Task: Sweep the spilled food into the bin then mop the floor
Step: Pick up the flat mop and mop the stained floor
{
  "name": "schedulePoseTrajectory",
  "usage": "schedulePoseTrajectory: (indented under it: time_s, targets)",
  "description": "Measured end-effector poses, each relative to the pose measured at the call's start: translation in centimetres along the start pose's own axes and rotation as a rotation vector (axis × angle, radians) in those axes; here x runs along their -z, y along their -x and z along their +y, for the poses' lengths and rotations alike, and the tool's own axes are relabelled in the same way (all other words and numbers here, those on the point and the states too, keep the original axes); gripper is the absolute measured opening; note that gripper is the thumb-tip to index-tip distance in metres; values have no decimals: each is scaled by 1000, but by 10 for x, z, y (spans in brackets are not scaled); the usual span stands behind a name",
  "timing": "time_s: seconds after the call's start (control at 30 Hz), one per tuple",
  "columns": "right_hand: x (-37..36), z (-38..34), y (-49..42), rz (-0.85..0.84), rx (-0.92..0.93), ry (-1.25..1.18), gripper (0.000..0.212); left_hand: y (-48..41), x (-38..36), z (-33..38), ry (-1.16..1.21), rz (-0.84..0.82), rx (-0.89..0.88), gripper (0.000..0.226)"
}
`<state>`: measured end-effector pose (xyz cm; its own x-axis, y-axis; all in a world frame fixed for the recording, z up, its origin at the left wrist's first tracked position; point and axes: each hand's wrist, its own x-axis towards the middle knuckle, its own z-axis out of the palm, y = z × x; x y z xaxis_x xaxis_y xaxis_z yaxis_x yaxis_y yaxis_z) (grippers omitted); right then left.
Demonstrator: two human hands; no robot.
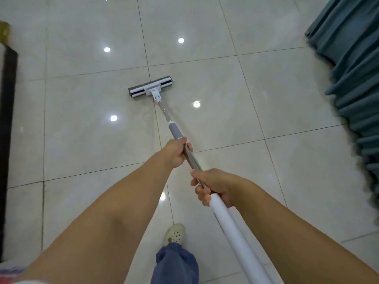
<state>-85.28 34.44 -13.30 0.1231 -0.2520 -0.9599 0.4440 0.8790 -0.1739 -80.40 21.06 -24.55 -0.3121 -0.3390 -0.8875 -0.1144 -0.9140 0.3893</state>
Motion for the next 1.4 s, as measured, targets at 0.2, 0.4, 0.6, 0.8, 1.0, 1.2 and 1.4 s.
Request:
schedulePoseTrajectory:
  time_s: [0.2,0.4,0.6,0.8,1.0,1.2,1.4]
  targets:
    - [16,78,41,2,-44,15,29,59,2,-67,37,-51,67,9]
    - [26,202,93,-7,-38,1,28,141,8,-179,37,-51,97,11]
    - [52,378,161,24,-20,-10,27,227,10,-345,40,-57,163,4]
    - [99,559,237,136,-60,40,22,327,-17,-518,57,-65,291,4]
    - [128,701,323,143,-95,-12,21,421,-48,-645,-9,-81,497,7]
    - [141,733,364,133,-59,-187,21,455,-77,-675,-44,-131,585,5]
    - [149,697,341,121,-51,-256,21,426,-91,-640,-86,-118,551,6]
